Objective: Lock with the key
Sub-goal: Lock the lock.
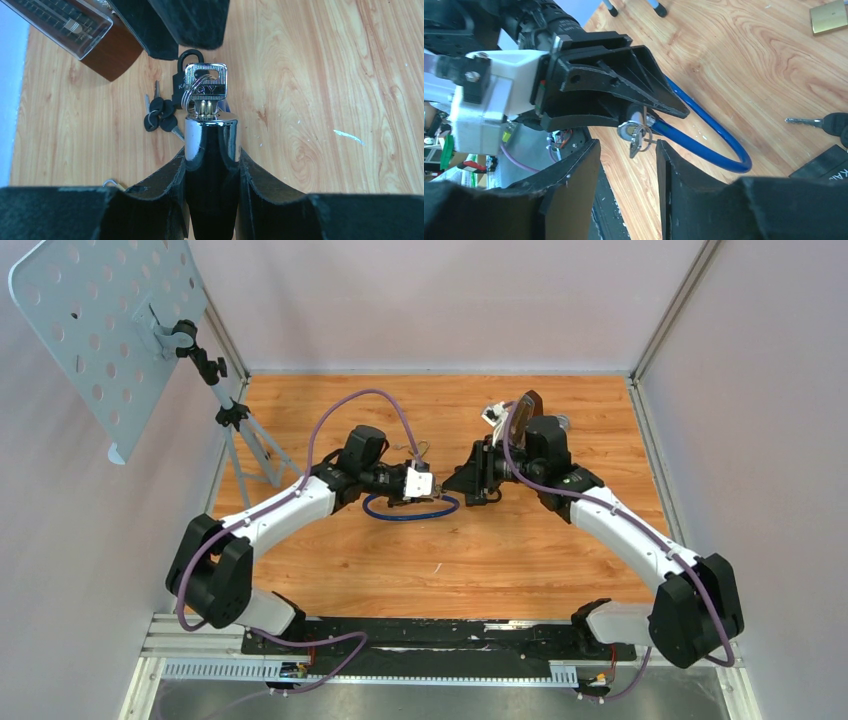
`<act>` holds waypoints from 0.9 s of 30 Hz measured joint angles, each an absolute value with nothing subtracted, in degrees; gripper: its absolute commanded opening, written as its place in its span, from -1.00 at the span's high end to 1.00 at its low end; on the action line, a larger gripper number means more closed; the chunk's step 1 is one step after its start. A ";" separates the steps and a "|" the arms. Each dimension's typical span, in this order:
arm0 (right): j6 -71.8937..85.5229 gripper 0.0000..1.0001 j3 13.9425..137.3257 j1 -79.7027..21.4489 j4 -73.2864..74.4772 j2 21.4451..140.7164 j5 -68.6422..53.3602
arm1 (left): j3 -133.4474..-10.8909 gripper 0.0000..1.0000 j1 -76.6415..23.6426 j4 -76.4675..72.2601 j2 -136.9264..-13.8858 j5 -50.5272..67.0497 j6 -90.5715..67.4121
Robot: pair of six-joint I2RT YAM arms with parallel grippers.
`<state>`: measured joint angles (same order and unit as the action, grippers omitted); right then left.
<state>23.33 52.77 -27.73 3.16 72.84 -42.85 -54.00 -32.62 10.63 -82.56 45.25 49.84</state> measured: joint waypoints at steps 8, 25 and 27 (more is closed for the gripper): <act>20.49 0.33 52.75 -28.84 4.93 75.72 -42.46 | -54.92 1.00 -32.62 12.67 -83.57 46.30 50.46; 6.42 1.00 42.98 -31.24 -6.20 70.35 -39.48 | -62.24 1.00 -33.10 23.18 -88.53 48.42 53.63; 2.90 1.00 39.03 -31.42 -11.90 68.31 -39.29 | -64.03 1.00 -33.32 26.15 -89.65 49.36 54.68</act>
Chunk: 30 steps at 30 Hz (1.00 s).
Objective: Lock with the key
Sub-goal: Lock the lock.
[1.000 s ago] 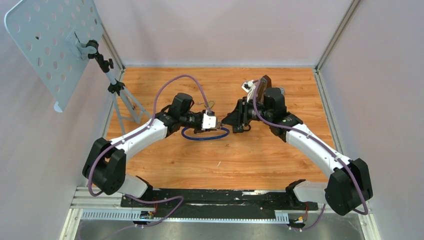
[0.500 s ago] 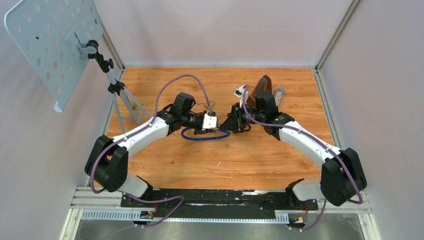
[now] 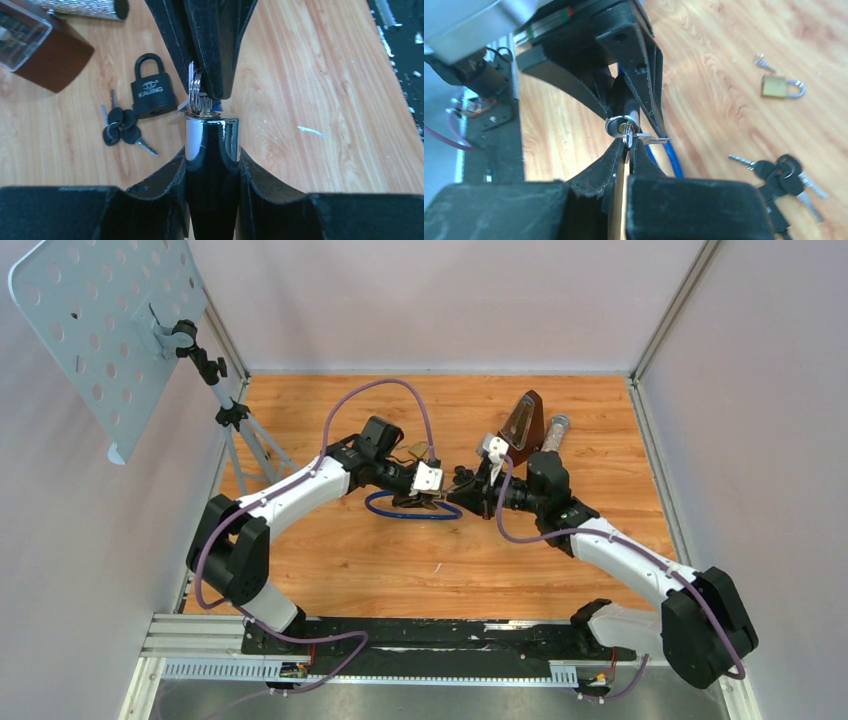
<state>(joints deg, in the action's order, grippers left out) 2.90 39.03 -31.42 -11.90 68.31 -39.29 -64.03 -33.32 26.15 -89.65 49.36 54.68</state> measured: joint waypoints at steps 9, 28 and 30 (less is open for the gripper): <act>-20.51 1.00 32.12 -34.96 -23.86 66.65 -38.13 | -71.11 1.00 -32.69 39.51 -94.78 52.23 59.02; -48.90 1.00 32.95 -41.04 -15.05 63.05 -29.26 | -74.52 1.00 -32.58 46.30 -97.62 51.57 62.50; -49.34 1.00 32.97 -41.08 -13.65 62.13 -29.08 | -74.76 1.00 -32.93 46.48 -97.73 51.64 62.50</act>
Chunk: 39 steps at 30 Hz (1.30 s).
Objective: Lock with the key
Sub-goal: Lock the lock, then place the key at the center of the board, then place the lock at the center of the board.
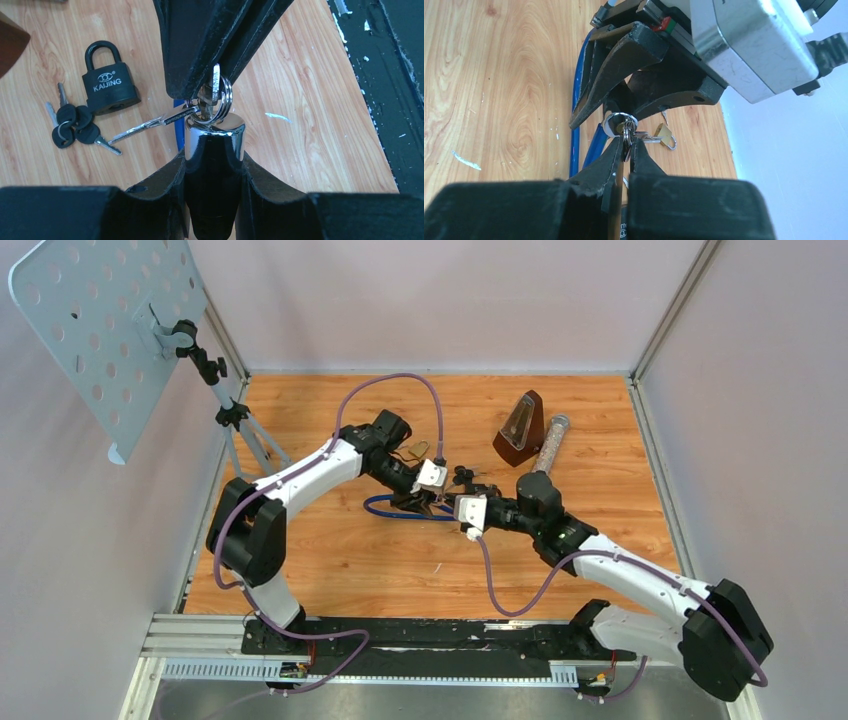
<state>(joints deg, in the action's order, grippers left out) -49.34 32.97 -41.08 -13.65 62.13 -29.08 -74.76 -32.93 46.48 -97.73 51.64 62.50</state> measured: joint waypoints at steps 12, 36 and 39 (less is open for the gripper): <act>-49.23 1.00 32.97 -40.29 -8.99 57.95 -29.15 | -77.32 1.00 -33.71 49.34 -99.59 54.65 63.11; -29.82 1.00 35.07 -29.54 -8.21 48.58 -30.46 | -72.93 1.00 -28.91 49.58 -93.38 51.24 61.23; -23.24 1.00 34.46 -29.30 -11.14 48.86 -28.21 | -72.34 1.00 -28.88 46.37 -89.06 49.39 59.37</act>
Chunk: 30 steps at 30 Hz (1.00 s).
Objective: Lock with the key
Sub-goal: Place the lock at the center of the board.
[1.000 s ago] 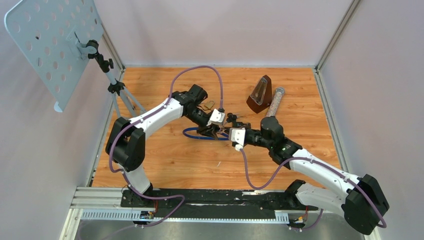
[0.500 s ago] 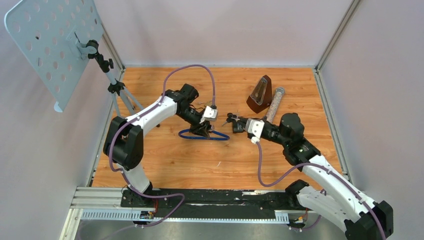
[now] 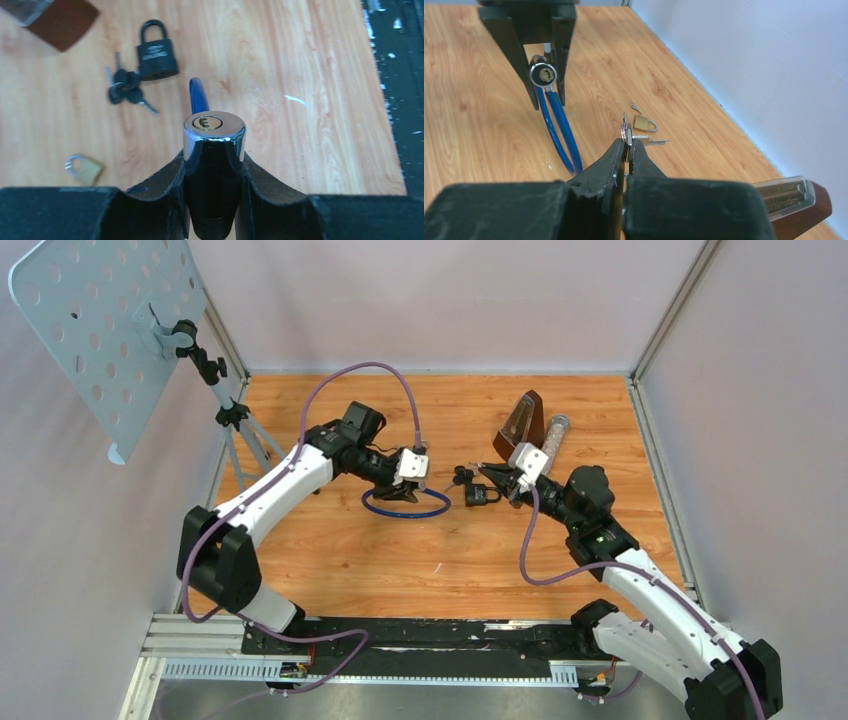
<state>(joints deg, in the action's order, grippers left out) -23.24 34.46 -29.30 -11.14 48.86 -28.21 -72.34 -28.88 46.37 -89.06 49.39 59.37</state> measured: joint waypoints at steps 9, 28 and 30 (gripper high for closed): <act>-4.43 1.00 38.85 -29.06 -12.34 54.00 -21.26 | -65.41 1.00 -28.77 32.16 -77.10 39.18 42.83; 17.23 1.00 44.29 -30.55 -6.04 61.84 -11.18 | -57.25 1.00 -31.44 11.77 -72.01 35.16 -15.25; 17.98 1.00 44.29 -31.66 -6.02 62.54 -10.00 | -55.88 1.00 -31.42 12.23 -73.84 37.10 -15.29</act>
